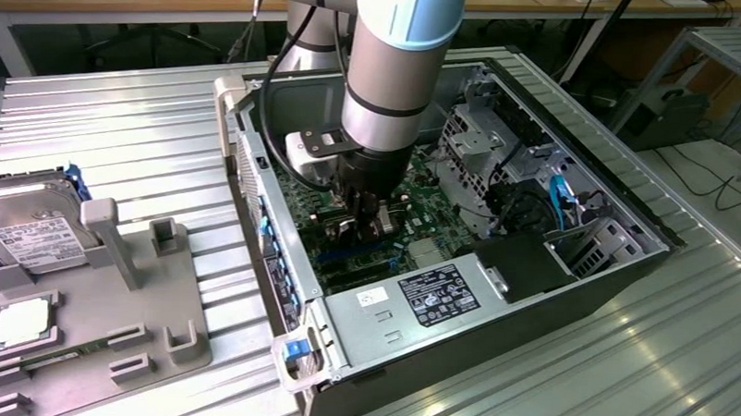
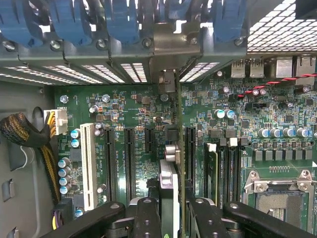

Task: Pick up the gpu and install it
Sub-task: 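Insert the gpu into the slot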

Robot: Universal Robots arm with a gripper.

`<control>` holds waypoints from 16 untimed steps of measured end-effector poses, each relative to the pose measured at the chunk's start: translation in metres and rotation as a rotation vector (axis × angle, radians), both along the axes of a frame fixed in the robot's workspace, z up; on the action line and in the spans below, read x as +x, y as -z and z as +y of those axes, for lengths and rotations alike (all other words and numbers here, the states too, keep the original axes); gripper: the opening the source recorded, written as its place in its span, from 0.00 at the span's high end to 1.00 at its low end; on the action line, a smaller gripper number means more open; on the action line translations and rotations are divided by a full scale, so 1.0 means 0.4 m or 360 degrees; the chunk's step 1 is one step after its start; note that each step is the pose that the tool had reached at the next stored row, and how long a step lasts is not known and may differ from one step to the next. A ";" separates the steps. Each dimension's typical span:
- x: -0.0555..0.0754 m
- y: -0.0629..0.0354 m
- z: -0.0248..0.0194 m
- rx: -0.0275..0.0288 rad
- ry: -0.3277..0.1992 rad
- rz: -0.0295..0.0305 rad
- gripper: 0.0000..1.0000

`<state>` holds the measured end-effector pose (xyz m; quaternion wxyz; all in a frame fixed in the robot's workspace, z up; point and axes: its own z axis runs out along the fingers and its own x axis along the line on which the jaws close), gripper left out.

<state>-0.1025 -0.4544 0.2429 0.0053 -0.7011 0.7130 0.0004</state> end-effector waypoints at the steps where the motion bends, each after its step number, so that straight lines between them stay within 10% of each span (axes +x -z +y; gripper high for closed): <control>1: 0.000 0.000 0.000 0.00000 0.0000 0.00000 0.72; 16: 0.002 0.001 0.000 -0.00003 0.0000 0.00002 0.72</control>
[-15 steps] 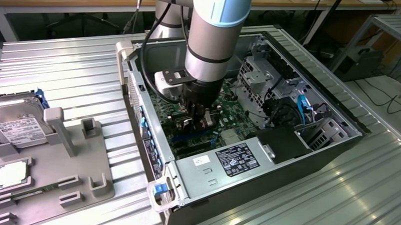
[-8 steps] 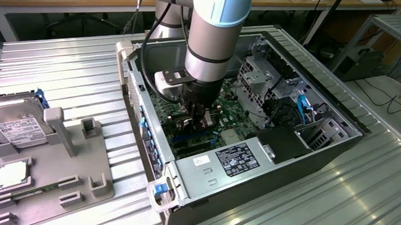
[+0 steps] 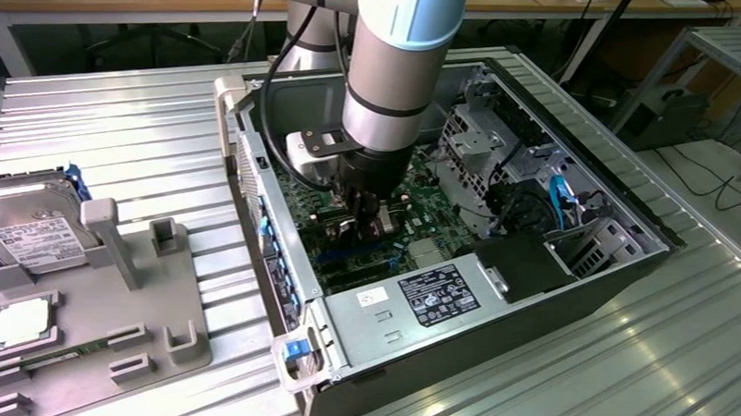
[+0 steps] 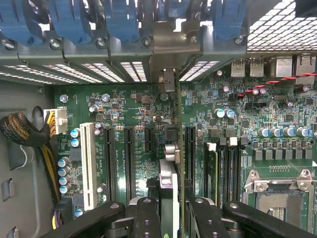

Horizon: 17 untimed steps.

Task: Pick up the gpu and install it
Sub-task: 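Insert the gpu into the slot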

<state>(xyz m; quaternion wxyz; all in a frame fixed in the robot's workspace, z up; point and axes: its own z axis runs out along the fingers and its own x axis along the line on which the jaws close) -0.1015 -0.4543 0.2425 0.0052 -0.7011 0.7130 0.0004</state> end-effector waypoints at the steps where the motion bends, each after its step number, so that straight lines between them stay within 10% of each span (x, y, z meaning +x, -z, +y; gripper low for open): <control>1: 0.000 0.001 0.000 -0.00003 0.0000 0.00000 0.72; 17: -0.002 0.001 0.000 0.00004 0.0000 -0.00003 0.72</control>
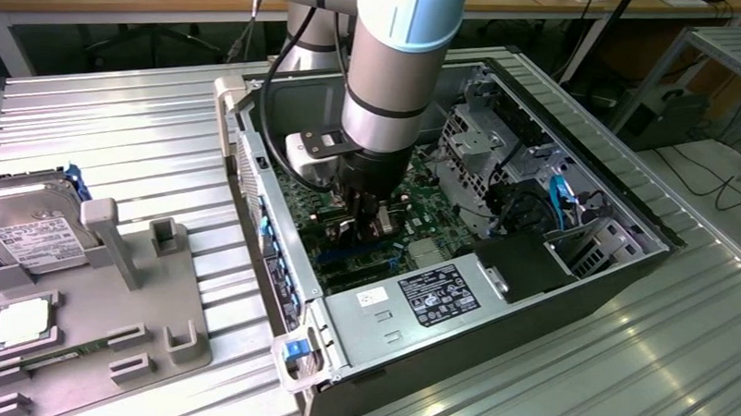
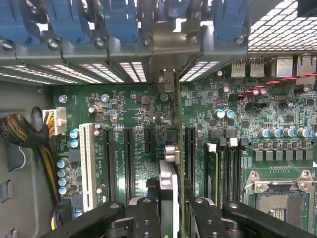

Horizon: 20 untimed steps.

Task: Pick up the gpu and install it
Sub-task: 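Insert the gpu into the slot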

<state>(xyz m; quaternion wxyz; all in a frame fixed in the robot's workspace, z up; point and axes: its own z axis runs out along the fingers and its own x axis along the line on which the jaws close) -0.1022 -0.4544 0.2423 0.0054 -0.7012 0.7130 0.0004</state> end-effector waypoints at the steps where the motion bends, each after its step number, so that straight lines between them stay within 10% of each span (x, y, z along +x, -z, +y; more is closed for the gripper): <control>1: 0.000 -0.002 0.000 0.00003 0.0000 -0.00001 0.72; 20: 0.000 -0.004 0.000 -0.00001 0.0000 0.00001 0.72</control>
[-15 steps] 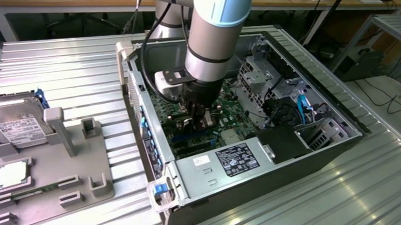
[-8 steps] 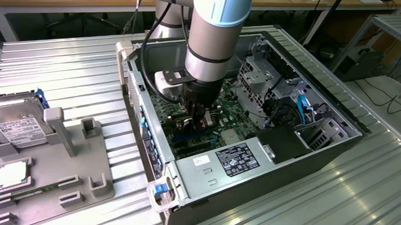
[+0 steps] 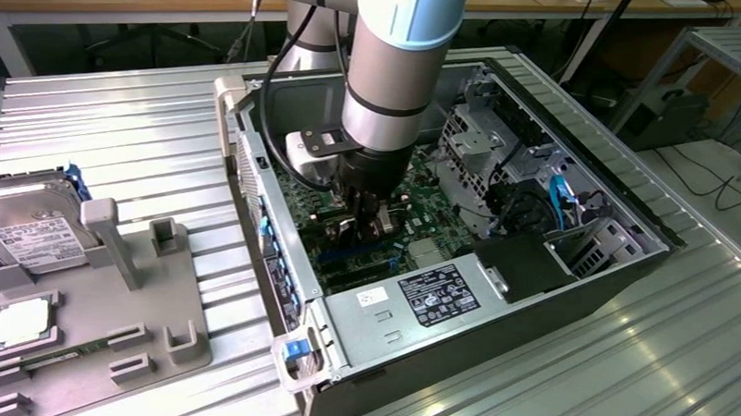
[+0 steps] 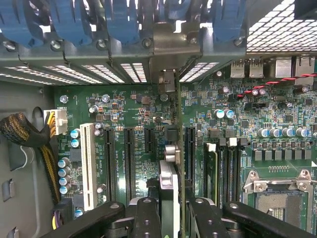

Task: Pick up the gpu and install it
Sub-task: 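Insert the gpu into the slot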

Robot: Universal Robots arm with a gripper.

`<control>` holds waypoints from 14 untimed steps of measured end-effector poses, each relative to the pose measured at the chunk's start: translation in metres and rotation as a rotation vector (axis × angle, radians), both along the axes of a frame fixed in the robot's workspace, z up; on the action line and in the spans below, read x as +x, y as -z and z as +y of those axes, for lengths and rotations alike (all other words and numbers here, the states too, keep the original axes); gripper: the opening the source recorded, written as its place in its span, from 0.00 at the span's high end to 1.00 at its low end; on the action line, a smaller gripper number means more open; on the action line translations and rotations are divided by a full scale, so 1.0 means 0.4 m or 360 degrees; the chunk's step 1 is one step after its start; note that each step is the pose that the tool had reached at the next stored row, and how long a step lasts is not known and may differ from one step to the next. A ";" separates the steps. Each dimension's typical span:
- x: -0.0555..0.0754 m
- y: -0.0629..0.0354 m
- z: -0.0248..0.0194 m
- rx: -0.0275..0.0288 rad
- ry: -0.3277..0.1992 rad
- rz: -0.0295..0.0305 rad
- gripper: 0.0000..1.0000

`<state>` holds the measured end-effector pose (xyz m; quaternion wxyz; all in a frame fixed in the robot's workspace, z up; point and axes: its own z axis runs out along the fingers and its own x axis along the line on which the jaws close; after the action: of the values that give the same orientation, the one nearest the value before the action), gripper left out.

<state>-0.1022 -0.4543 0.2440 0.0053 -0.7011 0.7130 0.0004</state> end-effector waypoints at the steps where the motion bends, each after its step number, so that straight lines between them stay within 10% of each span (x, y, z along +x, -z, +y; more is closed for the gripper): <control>1: 0.000 0.000 0.000 0.00000 0.0000 0.00000 0.72; 14: 0.000 0.000 -0.002 0.00002 0.0000 -0.00001 0.72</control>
<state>-0.1022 -0.4550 0.2440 0.0054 -0.7011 0.7130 0.0005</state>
